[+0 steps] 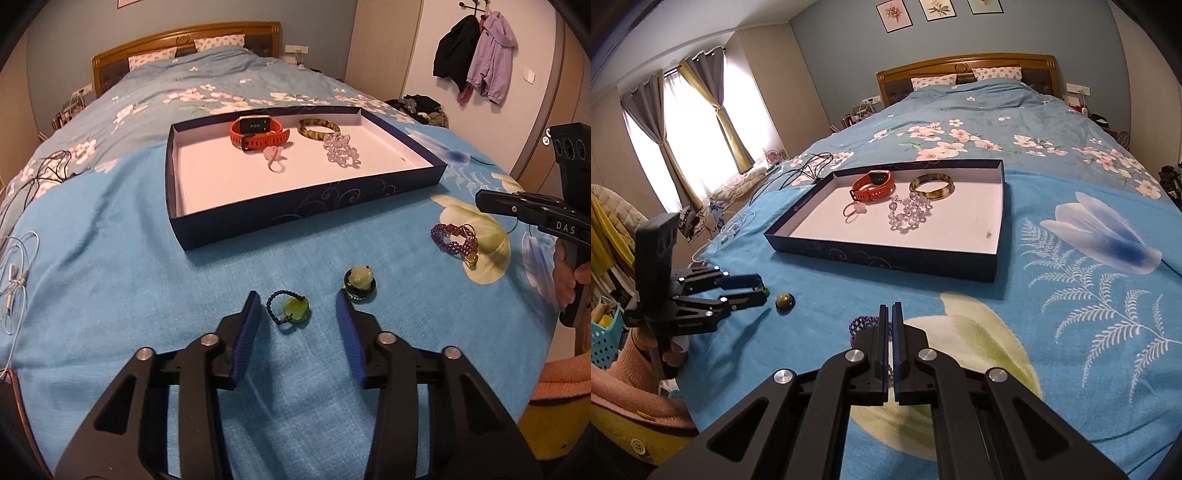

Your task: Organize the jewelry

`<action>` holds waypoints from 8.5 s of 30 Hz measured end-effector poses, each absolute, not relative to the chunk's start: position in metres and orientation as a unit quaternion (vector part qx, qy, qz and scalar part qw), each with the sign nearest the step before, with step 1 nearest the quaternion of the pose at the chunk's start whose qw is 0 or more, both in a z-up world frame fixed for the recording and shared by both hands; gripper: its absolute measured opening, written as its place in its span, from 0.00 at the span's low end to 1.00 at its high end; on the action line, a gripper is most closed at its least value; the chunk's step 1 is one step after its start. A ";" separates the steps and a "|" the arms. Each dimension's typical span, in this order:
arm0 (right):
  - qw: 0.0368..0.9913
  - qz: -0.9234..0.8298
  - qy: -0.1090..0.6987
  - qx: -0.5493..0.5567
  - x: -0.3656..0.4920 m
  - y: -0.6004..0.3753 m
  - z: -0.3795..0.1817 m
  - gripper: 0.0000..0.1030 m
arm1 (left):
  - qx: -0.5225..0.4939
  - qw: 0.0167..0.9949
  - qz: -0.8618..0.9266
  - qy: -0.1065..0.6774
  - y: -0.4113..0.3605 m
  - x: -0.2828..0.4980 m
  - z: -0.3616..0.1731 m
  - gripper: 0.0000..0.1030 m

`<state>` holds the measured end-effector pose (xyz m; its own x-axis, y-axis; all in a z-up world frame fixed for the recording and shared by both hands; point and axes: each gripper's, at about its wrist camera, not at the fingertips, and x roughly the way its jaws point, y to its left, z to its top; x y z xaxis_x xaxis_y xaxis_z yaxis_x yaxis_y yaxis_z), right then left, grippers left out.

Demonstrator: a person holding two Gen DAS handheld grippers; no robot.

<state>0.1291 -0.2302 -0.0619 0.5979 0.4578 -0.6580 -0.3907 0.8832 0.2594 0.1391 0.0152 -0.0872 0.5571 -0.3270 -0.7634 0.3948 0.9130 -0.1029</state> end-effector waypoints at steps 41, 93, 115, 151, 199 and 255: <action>0.873 0.224 0.432 0.027 0.133 -0.230 -0.087 0.17 | 0.013 0.877 -0.209 0.433 0.018 0.144 -0.089 0.14; 0.905 0.243 0.348 0.041 0.144 -0.220 -0.052 0.04 | 0.022 0.891 -0.209 0.402 0.015 0.137 -0.072 0.13; 0.900 0.270 0.339 0.045 0.183 -0.199 -0.040 0.04 | 0.030 0.916 -0.211 0.340 -0.002 0.168 -0.026 0.13; 0.860 0.268 0.434 0.000 0.261 -0.163 -0.084 0.04 | 0.031 0.890 -0.213 0.403 -0.023 0.245 -0.063 0.13; 0.873 0.238 0.424 0.023 0.274 -0.178 -0.081 0.08 | 0.025 0.884 -0.185 0.429 -0.035 0.287 -0.073 0.29; 0.882 0.224 0.413 0.022 0.141 -0.231 -0.083 0.37 | 0.075 0.872 -0.244 0.417 -0.033 0.143 -0.084 0.22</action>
<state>0.1405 -0.2310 -0.0829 0.5577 0.4140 -0.7194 -0.3780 0.8983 0.2240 0.1431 -0.0327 -0.0841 0.5333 -0.3626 -0.7642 0.4885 0.8696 -0.0717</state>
